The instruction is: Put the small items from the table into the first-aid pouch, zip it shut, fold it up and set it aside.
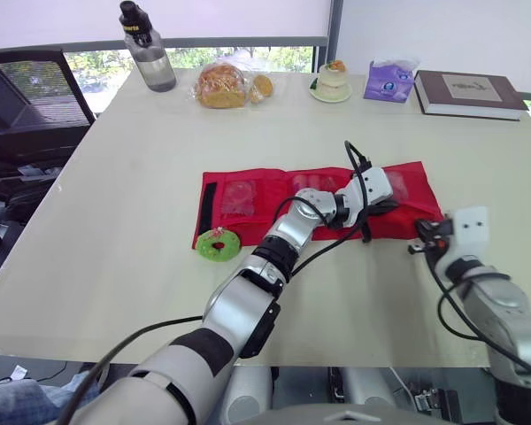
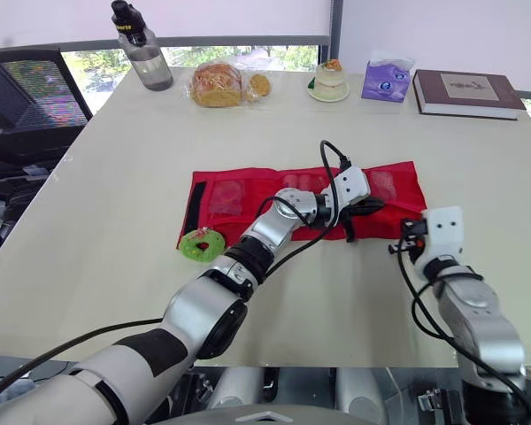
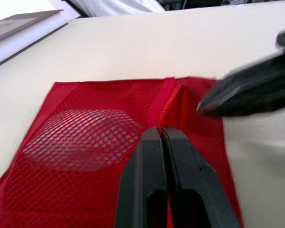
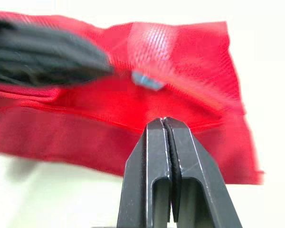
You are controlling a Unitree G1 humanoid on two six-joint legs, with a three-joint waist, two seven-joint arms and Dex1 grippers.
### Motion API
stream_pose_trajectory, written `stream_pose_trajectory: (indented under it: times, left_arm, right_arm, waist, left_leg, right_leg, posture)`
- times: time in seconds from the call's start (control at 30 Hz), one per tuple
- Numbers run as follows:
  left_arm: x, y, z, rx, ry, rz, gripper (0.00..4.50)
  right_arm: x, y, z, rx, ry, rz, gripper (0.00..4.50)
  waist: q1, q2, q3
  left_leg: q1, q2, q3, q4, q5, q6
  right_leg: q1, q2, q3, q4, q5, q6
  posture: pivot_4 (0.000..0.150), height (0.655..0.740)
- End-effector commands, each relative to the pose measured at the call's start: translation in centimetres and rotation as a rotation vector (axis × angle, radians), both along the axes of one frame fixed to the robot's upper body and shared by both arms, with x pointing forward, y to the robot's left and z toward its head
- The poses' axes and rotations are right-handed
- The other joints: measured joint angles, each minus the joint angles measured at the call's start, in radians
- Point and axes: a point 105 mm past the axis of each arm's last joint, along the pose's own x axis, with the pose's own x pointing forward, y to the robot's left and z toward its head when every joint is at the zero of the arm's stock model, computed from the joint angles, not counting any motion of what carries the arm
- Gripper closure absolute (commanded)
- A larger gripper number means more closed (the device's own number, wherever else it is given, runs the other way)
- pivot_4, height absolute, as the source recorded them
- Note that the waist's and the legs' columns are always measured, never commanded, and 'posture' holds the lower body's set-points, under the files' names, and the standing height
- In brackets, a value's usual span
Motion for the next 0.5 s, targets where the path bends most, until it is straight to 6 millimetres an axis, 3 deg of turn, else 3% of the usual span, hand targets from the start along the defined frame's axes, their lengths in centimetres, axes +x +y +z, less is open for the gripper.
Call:
stream_pose_trajectory:
  times: [0.03,0.1,0.2,0.3,0.33,0.4,0.43,0.5]
  left_arm:
    - [-0.5,-0.1,2.8,-0.097,-0.017,-0.079,3.73]
    - [-0.6,0.6,3.8,-0.130,-0.023,-0.116,3.03]
    - [-0.7,2.9,5.1,-0.132,-0.037,-0.166,1.54]
    - [-1.1,6.0,6.7,-0.150,-0.021,-0.207,0.00]
    - [-1.3,7.0,7.2,-0.155,-0.010,-0.214,0.00]
    - [-1.9,9.3,7.6,-0.144,0.011,-0.227,0.00]
    - [-2.2,10.6,7.6,-0.124,0.020,-0.230,0.00]
    - [-3.1,13.4,7.4,-0.067,0.036,-0.239,0.00]
  right_arm:
    - [-1.4,-1.2,1.7,0.006,-0.054,-0.007,4.50]
    - [-1.6,-1.9,1.4,0.009,-0.039,-0.017,4.50]
    - [-0.9,-2.1,1.3,0.047,-0.035,-0.022,3.19]
    - [0.1,-2.2,0.6,0.094,-0.010,-0.033,1.50]
    - [0.4,-2.1,0.3,0.101,0.003,-0.030,1.36]
    - [0.9,-2.0,-0.5,0.135,0.024,-0.033,0.40]
    - [1.2,-1.9,-0.8,0.155,0.032,-0.037,0.14]
    - [1.9,-1.9,-1.4,0.162,0.047,-0.051,0.03]
  waist:
    - [-0.001,0.000,0.000]
    - [-0.008,0.000,0.000]
    - [-0.023,0.000,0.000]
    - [-0.026,0.001,-0.001]
    - [-0.023,0.002,-0.001]
    - [-0.020,0.002,-0.001]
    - [-0.024,0.002,-0.001]
    - [-0.022,0.003,-0.002]
  left_leg:
    - [0.000,0.000,-0.001,0.000,0.000,0.000]
    - [0.001,0.000,0.000,0.001,0.000,0.000]
    - [0.001,0.000,0.000,0.001,0.000,0.000]
    - [0.003,0.001,0.001,0.000,0.000,0.000]
    - [0.003,0.001,0.000,0.000,0.000,0.000]
    - [0.003,0.001,0.000,0.000,0.000,0.000]
    - [0.003,0.001,0.000,0.000,0.000,0.000]
    - [0.003,0.002,0.001,0.000,0.000,0.000]
  right_leg:
    - [0.000,0.000,0.000,0.000,0.000,0.000]
    - [0.001,0.001,0.000,0.000,0.000,0.000]
    - [0.001,0.001,0.002,0.001,0.000,0.000]
    - [0.001,0.002,0.003,0.002,0.000,0.000]
    - [0.001,0.002,0.003,0.002,0.000,-0.001]
    - [0.001,0.002,0.003,0.002,0.000,-0.001]
    - [0.001,0.002,0.003,0.002,0.000,-0.001]
    - [0.001,0.002,0.004,0.001,0.000,-0.001]
  posture:
    - [0.150,0.7400]
    - [0.150,0.7400]
    - [0.150,0.7400]
    - [0.150,0.7400]
    - [0.150,0.7400]
    - [0.150,0.7400]
    - [0.150,0.7400]
    - [0.150,0.7400]
